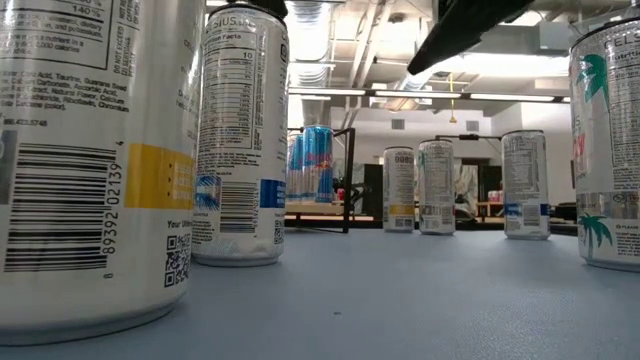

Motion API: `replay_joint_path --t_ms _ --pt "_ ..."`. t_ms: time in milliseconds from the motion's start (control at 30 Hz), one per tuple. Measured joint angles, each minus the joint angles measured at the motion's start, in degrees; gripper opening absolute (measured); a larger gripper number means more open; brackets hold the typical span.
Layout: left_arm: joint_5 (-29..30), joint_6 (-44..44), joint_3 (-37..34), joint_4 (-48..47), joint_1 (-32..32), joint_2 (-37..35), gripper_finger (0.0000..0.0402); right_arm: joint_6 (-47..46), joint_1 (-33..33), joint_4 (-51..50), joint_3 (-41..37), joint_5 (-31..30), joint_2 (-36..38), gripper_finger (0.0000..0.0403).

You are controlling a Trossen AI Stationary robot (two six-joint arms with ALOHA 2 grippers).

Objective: Place canned beverage on shelf
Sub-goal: Put the top right white and yellow soda can on the shelf

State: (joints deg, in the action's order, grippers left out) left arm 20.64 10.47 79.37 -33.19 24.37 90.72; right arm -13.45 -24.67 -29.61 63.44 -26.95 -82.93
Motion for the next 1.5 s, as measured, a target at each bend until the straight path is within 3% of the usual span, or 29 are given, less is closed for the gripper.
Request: replay_joint_path --t_ms 100,367,567,733,900,1133,1300,1500 --pt "-1.81 -1.14 -0.07 -0.7 -0.18 0.24 0.0277 -0.46 -0.45 -1.64 0.39 0.11 0.56 0.0295" --pt "-1.73 -1.49 4.79 -6.48 0.7 -0.1 0.0277 -12.56 -4.97 -25.0 8.09 -0.78 5.48 0.0295" --pt "0.81 -0.58 7.92 -9.98 0.85 -0.1 0.0277 -27.1 -4.77 -42.41 13.6 -18.06 6.29 0.0295" --pt "1.16 0.65 9.14 -11.5 0.82 -0.29 0.0277 -26.33 5.21 -47.18 16.22 -19.62 6.29 0.0295" --pt "0.61 0.71 9.22 -12.57 0.85 -1.46 0.0277 -13.7 20.66 -45.67 16.2 -12.52 6.23 0.0295" --pt "0.74 0.47 9.22 -13.05 0.82 -2.72 0.0277 5.92 40.26 -28.93 16.2 1.49 6.18 0.0295" --pt "1.33 -0.97 9.22 -14.43 0.82 -2.72 0.0277 9.9 50.9 -19.24 16.2 8.29 3.07 0.0295" --pt "3.16 -1.23 9.22 -16.06 0.82 -2.72 0.0277 10.09 56.56 -11.42 16.2 12.37 -3.57 0.0295"
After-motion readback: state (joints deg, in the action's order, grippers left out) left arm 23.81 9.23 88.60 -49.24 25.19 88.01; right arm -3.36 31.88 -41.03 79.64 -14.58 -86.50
